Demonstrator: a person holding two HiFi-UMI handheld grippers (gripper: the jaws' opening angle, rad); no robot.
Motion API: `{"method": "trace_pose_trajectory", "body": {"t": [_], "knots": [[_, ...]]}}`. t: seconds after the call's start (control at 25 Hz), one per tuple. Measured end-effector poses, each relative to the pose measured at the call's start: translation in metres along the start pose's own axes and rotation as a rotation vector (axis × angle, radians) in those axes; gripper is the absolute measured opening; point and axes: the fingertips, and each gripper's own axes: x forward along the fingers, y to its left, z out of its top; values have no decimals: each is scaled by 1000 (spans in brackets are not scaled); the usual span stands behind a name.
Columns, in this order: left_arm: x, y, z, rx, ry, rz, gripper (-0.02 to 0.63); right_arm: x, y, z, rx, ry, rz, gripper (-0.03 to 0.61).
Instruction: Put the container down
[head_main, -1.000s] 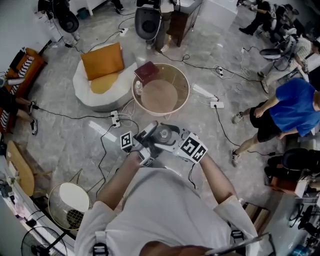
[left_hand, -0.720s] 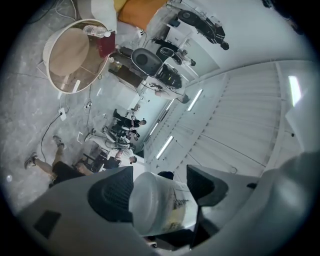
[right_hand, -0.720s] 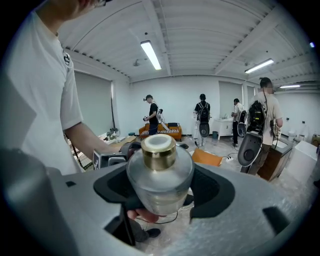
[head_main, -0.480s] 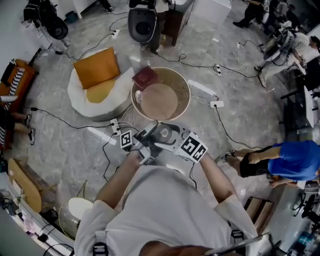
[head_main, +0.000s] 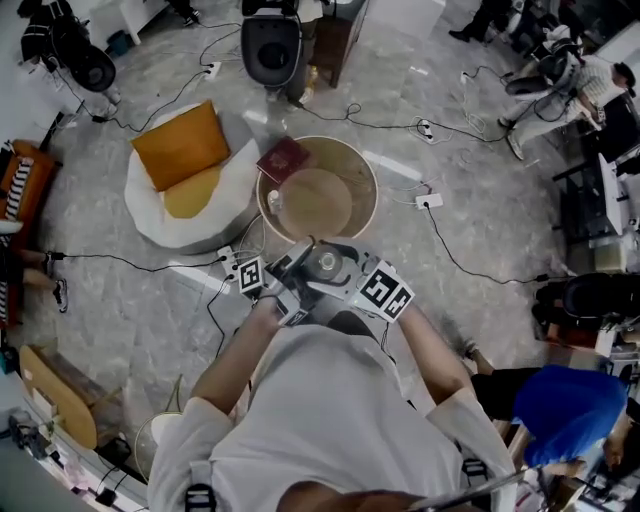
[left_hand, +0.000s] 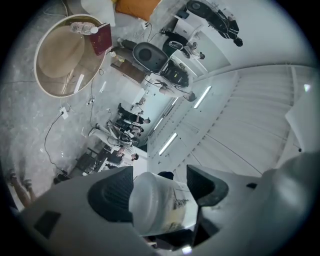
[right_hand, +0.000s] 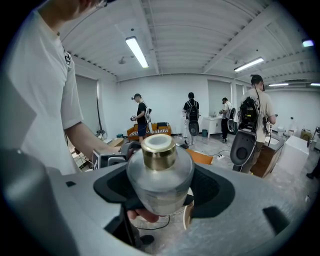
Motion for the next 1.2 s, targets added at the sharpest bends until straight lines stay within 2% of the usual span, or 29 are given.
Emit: {"method": "trace_pose_trajectory", "body": {"t": [0.28,0.52,0.8,1.2], "knots": [[13,5,15,-6,5,16,310,4,-21,-3,17,9,-11,339],[32,12,35,2,-24,14,310,5,-49,-9,23,11,20,339],[61,22,72,35,-92,21,310,11,-93,-15,5,22,83,337],[108,47,143,56,-211,-21,310,27,-176,-35,-25,84,198,337]]}}
